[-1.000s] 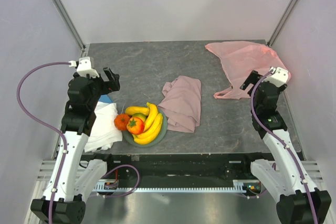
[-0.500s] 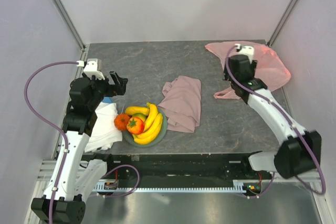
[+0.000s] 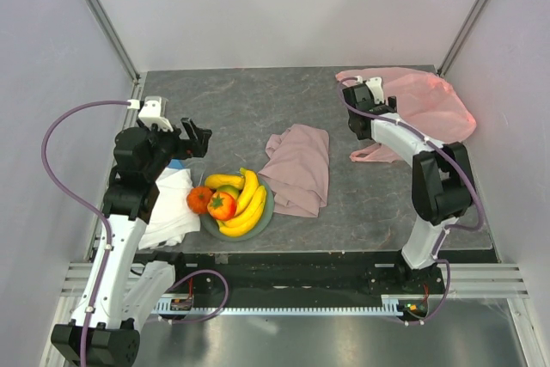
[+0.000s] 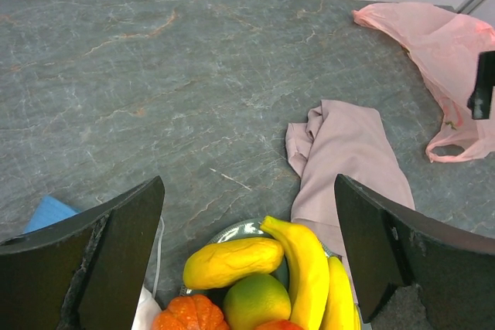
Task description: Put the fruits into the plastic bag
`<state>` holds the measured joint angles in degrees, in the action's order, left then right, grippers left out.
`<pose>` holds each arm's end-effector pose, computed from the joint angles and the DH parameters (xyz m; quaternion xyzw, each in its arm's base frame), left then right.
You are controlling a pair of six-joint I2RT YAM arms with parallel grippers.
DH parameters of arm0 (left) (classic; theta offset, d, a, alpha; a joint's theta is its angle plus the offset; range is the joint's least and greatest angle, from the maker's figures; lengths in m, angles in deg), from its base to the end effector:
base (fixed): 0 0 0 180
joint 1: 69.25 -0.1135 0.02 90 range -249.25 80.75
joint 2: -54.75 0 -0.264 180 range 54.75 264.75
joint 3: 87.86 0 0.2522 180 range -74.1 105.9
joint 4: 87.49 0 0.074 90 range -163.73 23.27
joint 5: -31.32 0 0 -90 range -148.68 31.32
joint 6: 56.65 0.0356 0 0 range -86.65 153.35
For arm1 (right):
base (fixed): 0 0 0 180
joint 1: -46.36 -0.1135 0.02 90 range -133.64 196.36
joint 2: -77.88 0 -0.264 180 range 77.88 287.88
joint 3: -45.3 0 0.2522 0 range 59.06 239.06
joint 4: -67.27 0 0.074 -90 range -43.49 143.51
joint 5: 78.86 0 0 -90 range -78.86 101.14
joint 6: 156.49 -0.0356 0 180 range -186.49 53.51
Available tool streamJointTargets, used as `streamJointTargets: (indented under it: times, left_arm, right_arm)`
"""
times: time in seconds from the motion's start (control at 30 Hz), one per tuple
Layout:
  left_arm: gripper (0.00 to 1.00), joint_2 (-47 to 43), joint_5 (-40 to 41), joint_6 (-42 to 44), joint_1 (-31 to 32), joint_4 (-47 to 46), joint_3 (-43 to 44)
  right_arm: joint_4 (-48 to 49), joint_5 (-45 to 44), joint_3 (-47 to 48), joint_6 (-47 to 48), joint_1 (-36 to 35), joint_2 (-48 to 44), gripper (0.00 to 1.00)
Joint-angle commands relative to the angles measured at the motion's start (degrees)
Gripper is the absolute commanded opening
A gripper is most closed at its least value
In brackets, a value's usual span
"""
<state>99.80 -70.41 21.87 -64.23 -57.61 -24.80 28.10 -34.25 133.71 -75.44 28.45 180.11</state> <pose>0.1785 -0.0229 0.3559 0.0208 0.7748 -0.1685 0.6090 0.3698 0.0929 0.2322 0.0537 0.8818 -0.2879 0.3698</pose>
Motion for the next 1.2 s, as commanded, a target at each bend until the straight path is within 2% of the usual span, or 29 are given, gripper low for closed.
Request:
streamJointTargets:
  times: [0.0,0.13,0.43,0.6,0.63,0.7,0.73,0.8,0.83,0.93,1.17]
  left_arm:
    - [0.98,-0.7,-1.1,0.8,0.3,-2.4,-0.3]
    - [0.98,-0.7,-1.1,0.8,0.3,-2.4,-0.4]
    - [0.98,-0.7,-1.8,0.2,0.3,-2.8,-0.6]
    - [0.98,-0.7,-1.8,0.1,0.3,-2.8,-0.8]
    - [0.98,-0.7,-1.9,0.1,0.4,-2.8,-0.8]
    - [0.98,-0.8,-1.9,0.2,0.5,-2.8,-0.7]
    - [0.98,-0.8,-1.8,0.1,0.6,-2.8,-0.8]
    - [0.98,-0.8,-1.8,0.1,0.7,-2.8,-0.9]
    - [0.98,-0.8,-1.8,0.2,0.8,-2.8,-0.8]
    - [0.98,-0.9,-1.7,0.2,0.8,-2.9,-0.9]
    - [0.98,-0.6,-3.4,1.4,1.0,-3.1,-1.0]
  right_arm:
    - [0.0,-1.7,3.7,1.4,1.6,4.1,0.81]
    - [2.0,4.0,2.6,1.1,3.5,4.8,0.81]
    - [3.6,8.3,1.3,0.8,6.5,8.0,0.81]
    - [3.7,12.4,1.1,-0.3,7.9,8.1,0.75]
    - [3.7,12.8,0.9,-0.3,8.0,8.0,0.69]
    - [3.6,14.3,0.8,-0.1,7.9,7.9,0.62]
    - [3.6,14.9,0.4,-0.2,8.0,7.6,0.54]
    - [3.6,16.7,0.1,-0.1,8.0,7.2,0.44]
    - [3.5,17.5,-0.4,0.1,7.9,7.0,0.33]
    - [3.6,23.0,-2.2,0.4,7.7,5.0,0.17]
    - [3.4,37.5,-9.8,-0.7,4.2,-5.9,0.02]
